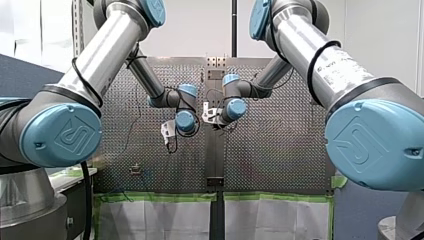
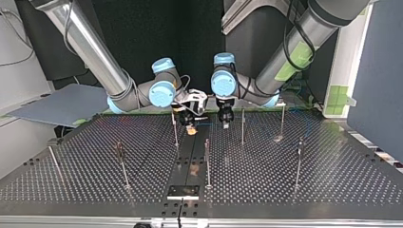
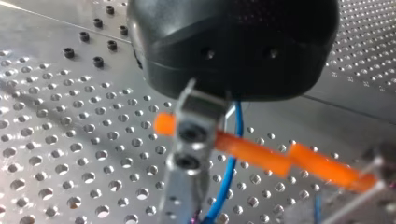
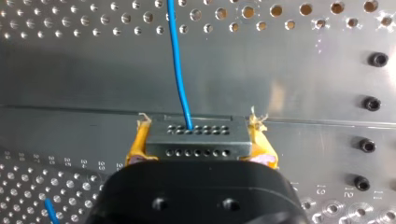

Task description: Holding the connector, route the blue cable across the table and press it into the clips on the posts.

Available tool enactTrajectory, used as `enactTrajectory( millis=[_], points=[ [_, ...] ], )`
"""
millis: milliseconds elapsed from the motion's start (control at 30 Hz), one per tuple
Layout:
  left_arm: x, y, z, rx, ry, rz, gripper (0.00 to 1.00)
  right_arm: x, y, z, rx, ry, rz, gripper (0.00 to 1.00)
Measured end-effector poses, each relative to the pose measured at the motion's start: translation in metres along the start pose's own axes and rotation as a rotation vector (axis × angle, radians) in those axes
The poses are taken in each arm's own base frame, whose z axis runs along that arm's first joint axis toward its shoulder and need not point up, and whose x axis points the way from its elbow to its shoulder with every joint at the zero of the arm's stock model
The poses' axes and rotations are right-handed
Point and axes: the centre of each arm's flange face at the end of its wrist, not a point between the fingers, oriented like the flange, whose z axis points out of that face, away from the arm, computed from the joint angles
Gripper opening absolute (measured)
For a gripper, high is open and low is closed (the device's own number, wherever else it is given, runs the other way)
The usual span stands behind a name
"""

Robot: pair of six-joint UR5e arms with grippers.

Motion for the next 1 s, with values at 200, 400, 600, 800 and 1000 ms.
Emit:
enactTrajectory(
  millis=[200,400,600,800,1000],
  points=[
    [-0.001,0.002,-0.006,-0.033,0.017,0.006,0.00,0.002,0.001,-0.001,-0.002,-0.004,-0.004,0.00],
    [-0.016,-0.003,-0.017,-0.037,0.031,0.014,0.00,0.020,-0.003,-0.012,0.002,-0.005,-0.004,0.00],
    [-0.042,-0.012,-0.029,-0.022,0.011,0.005,0.00,0.053,-0.007,-0.028,0.006,0.019,-0.002,0.00],
    [-0.067,-0.014,-0.043,-0.032,0.001,0.003,0.00,0.080,-0.009,-0.050,0.005,0.015,0.011,0.00],
    [-0.090,-0.013,-0.058,-0.032,-0.020,-0.007,0.00,0.097,-0.008,-0.071,0.000,0.015,0.051,0.00]
  ],
)
